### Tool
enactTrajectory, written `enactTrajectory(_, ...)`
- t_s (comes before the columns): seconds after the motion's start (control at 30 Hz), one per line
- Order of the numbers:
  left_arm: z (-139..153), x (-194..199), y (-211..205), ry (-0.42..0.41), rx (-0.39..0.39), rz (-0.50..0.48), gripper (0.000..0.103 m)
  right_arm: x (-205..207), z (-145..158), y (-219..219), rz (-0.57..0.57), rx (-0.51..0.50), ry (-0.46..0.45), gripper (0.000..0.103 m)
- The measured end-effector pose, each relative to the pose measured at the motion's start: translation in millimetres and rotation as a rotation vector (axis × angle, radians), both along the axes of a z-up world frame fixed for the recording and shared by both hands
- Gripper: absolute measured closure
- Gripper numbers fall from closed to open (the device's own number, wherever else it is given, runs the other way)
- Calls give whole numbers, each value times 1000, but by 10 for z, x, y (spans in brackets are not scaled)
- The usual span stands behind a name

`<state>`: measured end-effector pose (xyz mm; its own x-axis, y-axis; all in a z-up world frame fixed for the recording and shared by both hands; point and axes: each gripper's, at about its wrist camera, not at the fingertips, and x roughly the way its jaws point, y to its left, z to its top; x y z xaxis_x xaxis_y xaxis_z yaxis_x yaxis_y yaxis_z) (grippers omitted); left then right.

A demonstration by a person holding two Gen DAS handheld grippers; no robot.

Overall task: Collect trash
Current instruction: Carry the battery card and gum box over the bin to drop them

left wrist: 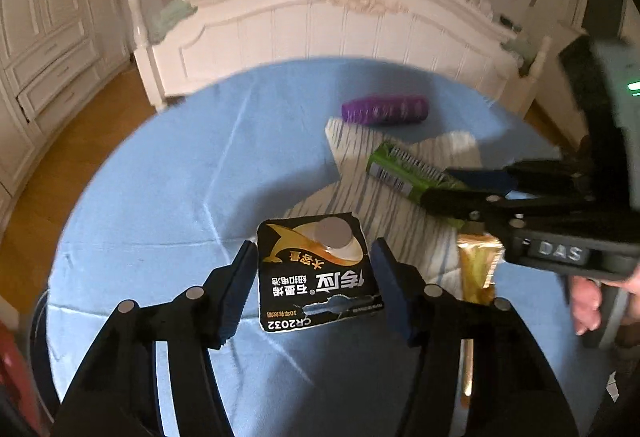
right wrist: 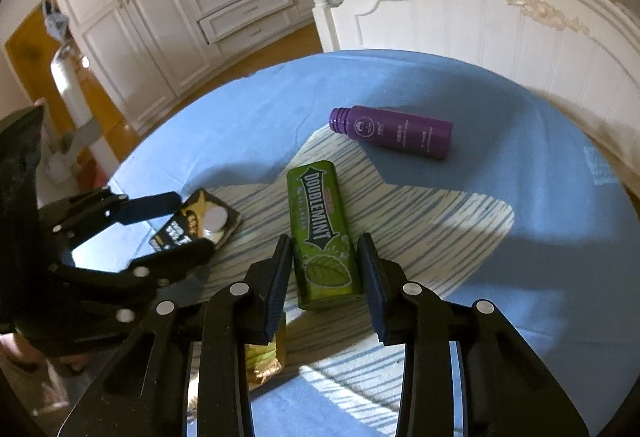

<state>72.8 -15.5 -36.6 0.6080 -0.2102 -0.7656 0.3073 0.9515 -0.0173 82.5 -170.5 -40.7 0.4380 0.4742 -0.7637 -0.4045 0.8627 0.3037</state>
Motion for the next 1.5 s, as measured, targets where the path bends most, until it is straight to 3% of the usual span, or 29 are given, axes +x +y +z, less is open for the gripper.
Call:
enactTrajectory(0.3,372,-351,257,-87,-49,7,45,-49,87,-221,-32,272,105,70)
enactTrajectory(0.6,673,-666,583,-159,-95,45,45,-272,487,112,32,332,67,70)
enactTrajectory(0.9,688,-908,1163,-213,-139,148,45,-410,757,726,117,321,58,70)
enactTrajectory(1.27,474,-1075,2110,-205,-169,346,45,-479,730,1775,248,265,98,70)
enactTrajectory(1.5,333,-1144,2474,-196,-147,429,45,-516,618,2474,333,201,131,71)
